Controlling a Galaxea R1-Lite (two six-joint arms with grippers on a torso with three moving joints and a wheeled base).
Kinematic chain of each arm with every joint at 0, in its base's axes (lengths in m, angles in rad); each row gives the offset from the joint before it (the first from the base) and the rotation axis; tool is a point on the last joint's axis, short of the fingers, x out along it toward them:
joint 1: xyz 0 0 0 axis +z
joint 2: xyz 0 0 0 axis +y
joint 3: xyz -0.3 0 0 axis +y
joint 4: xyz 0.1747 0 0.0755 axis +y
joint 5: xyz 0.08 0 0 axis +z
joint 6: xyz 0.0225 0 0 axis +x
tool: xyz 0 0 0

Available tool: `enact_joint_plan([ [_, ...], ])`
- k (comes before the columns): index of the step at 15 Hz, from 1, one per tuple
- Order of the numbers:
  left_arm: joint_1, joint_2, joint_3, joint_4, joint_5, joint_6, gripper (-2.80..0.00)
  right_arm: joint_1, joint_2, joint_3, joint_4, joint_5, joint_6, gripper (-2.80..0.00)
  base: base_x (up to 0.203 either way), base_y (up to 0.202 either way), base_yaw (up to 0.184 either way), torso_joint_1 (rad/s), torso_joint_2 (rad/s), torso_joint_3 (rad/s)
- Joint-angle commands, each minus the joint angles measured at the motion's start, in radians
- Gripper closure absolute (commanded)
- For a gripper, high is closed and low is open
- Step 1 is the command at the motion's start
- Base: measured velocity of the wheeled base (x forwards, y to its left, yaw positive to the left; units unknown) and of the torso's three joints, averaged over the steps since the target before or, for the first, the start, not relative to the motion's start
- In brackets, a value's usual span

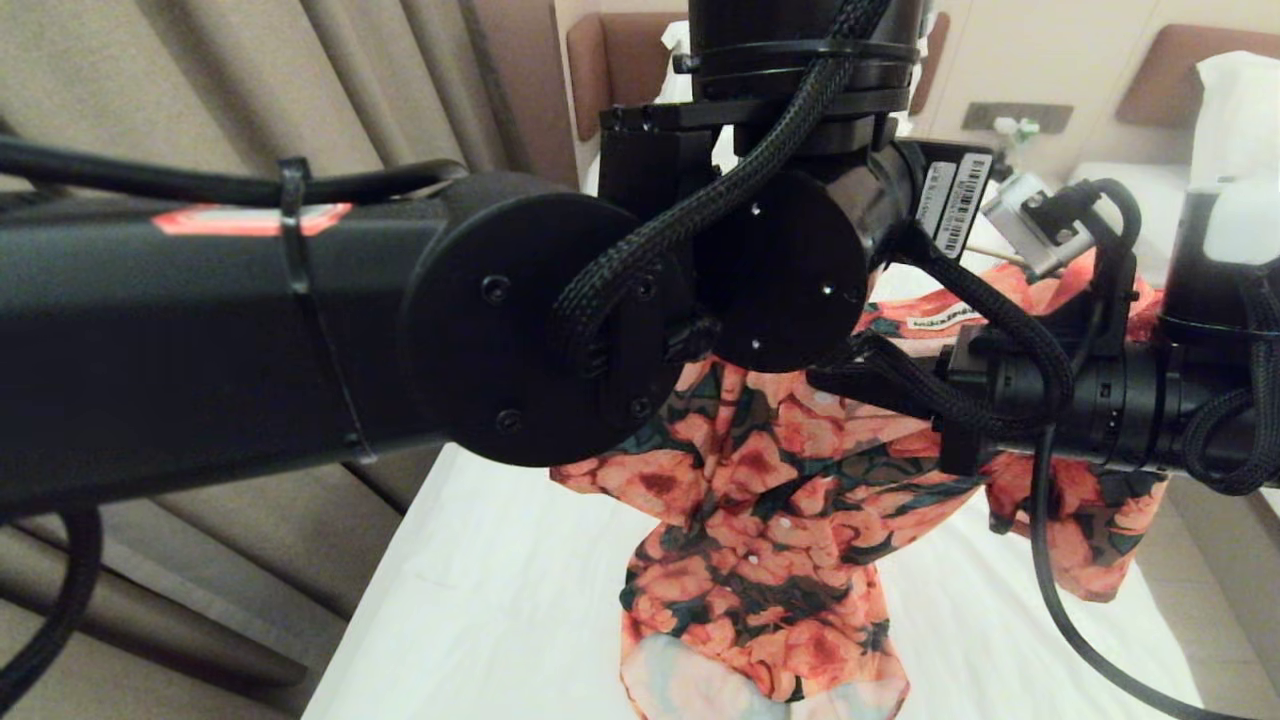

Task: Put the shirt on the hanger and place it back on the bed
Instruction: Take the clothes hanger out of the clothes

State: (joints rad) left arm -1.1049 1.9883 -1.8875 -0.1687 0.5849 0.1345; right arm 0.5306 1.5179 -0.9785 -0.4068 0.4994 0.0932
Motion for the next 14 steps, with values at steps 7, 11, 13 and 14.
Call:
enact_joint_plan([
  [7, -0.001, 0.0, -0.009, -0.003, 0.003, -0.001, 0.0, 0.054, 0.015, 0.021, -0.001, 0.004, 0.001, 0.0, 0.0, 0.0, 0.0, 0.0, 0.0, 0.0],
  [11, 0.0, -0.002, -0.006, -0.04, 0.003, -0.001, 0.0, 0.06, 0.018, 0.028, -0.003, 0.008, 0.002, 0.0, 0.0, 0.0, 0.0, 0.0, 0.0, 0.0],
  [13, 0.001, -0.008, -0.004, -0.041, 0.003, -0.003, 0.0, 0.058, 0.034, 0.027, -0.004, 0.004, 0.002, 0.0, 0.0, 0.0, 0.0, 0.0, 0.0, 0.0],
  [14, 0.003, -0.008, -0.004, -0.041, 0.003, -0.003, 0.0, 0.058, 0.035, 0.027, -0.006, 0.004, 0.002, 0.0, 0.0, 0.0, 0.0, 0.0, 0.0, 0.0],
])
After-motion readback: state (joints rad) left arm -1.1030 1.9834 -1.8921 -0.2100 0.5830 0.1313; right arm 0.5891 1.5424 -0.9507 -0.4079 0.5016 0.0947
